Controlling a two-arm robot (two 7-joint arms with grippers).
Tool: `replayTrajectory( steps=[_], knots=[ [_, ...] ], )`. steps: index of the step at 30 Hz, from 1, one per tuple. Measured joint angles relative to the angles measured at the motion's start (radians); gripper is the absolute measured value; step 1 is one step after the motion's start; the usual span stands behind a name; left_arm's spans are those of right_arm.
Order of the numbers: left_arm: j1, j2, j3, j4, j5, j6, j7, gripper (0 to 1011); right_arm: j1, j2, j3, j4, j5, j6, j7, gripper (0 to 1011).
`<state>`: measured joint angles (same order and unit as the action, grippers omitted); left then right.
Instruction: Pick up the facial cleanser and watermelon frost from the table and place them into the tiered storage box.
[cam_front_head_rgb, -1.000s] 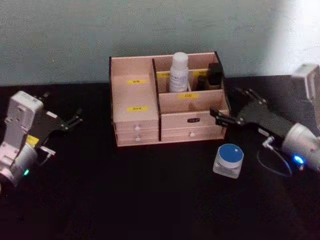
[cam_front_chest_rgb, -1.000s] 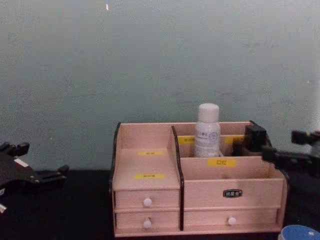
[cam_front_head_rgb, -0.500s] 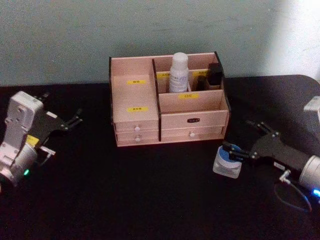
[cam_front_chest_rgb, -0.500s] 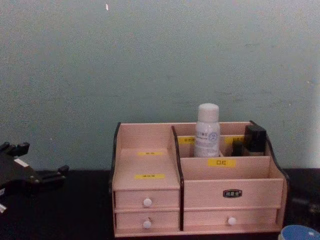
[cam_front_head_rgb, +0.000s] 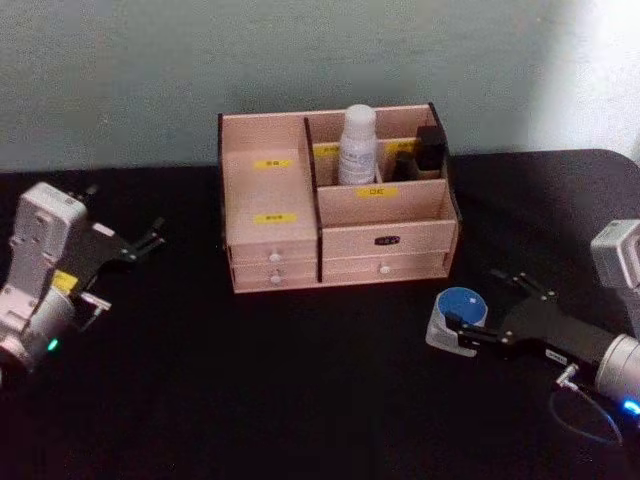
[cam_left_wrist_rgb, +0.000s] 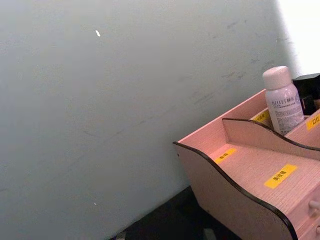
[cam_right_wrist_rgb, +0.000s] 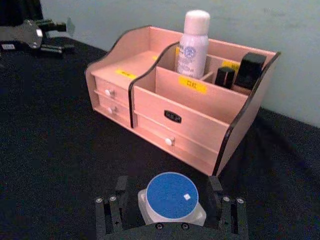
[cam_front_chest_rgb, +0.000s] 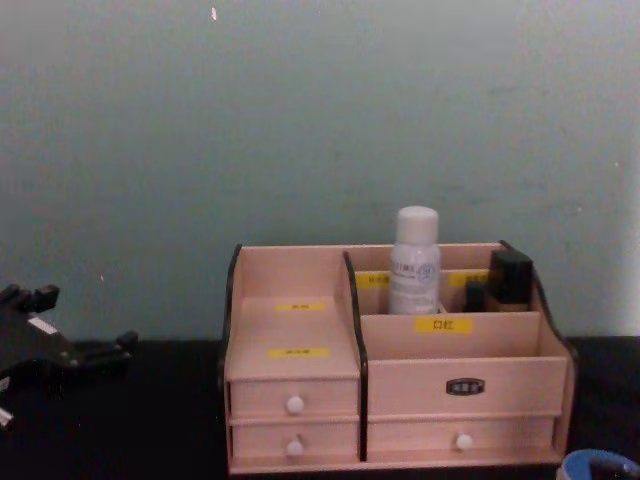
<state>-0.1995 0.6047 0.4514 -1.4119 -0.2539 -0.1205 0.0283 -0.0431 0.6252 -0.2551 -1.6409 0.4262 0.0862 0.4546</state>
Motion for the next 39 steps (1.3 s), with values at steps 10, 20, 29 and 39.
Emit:
replayTrajectory(
  steps=[10, 20, 29, 39],
  knots=[
    [0.000, 0.000, 0.000, 0.000, 0.000, 0.000, 0.000, 1001, 0.023, -0.003, -0.015, 0.029, 0.009, 0.049, 0.003, 1000],
    [0.000, 0.000, 0.000, 0.000, 0.000, 0.000, 0.000, 1001, 0.038, 0.003, -0.027, 0.043, 0.038, 0.092, 0.011, 1000],
    [0.000, 0.000, 0.000, 0.000, 0.000, 0.000, 0.000, 1001, 0.045, 0.008, -0.038, 0.048, 0.051, 0.104, 0.007, 1000],
    [0.000, 0.000, 0.000, 0.000, 0.000, 0.000, 0.000, 1001, 0.051, 0.009, -0.048, 0.054, 0.054, 0.107, -0.004, 1000]
  ],
)
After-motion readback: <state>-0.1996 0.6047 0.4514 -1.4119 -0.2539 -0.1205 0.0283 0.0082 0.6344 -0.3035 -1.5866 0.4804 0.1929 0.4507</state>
